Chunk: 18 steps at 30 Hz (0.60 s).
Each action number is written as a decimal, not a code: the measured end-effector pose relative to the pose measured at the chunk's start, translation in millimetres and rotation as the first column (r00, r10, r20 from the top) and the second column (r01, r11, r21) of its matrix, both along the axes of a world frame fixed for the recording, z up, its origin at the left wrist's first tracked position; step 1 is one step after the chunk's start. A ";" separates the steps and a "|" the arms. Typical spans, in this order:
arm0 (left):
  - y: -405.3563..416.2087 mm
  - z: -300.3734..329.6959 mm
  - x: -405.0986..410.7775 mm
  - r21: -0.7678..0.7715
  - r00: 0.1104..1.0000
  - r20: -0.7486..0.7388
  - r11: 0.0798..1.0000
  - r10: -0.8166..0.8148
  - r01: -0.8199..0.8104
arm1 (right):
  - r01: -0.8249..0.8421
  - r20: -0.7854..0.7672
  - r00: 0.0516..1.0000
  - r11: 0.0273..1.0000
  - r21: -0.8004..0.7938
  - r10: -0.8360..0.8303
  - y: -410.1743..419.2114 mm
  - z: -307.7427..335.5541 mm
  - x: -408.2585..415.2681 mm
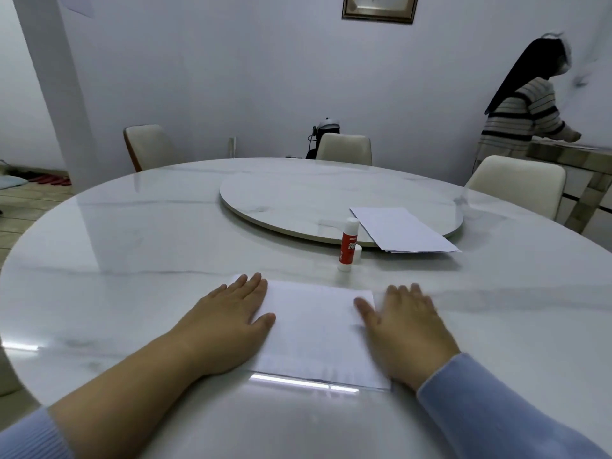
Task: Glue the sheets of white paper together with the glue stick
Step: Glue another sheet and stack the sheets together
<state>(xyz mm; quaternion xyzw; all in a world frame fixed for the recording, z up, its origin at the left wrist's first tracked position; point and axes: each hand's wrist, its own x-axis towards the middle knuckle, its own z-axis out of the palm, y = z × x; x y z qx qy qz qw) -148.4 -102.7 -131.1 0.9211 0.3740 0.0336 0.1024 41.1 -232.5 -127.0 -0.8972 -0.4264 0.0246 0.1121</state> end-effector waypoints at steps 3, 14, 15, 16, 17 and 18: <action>-6.6 0.5 8.5 -0.008 1.000 0.016 1.000 0.020 -0.020 | 0.288 -0.367 0.924 0.832 0.475 -0.110 9.1 15.6 37.8; 7.2 2.8 6.0 -0.074 0.797 0.543 0.961 0.263 -0.267 | 0.742 -0.844 0.472 0.402 0.536 0.254 64.1 21.1 96.7; 10.7 2.4 4.7 -0.059 0.771 0.573 0.952 0.278 -0.300 | 0.766 -0.851 0.454 0.373 0.524 0.262 68.0 20.1 100.5; 13.2 2.7 3.9 -0.057 0.754 0.589 0.946 0.290 -0.319 | 0.786 -0.859 0.437 0.351 0.509 0.268 69.1 21.4 102.2; 16.1 1.8 3.9 -0.065 0.745 0.600 0.945 0.293 -0.320 | 0.813 -0.874 0.402 0.332 0.478 0.273 70.3 23.2 104.1; 17.7 0.9 4.2 -0.070 0.735 0.611 0.945 0.294 -0.319 | 0.835 -0.884 0.369 0.314 0.451 0.288 71.7 23.5 105.8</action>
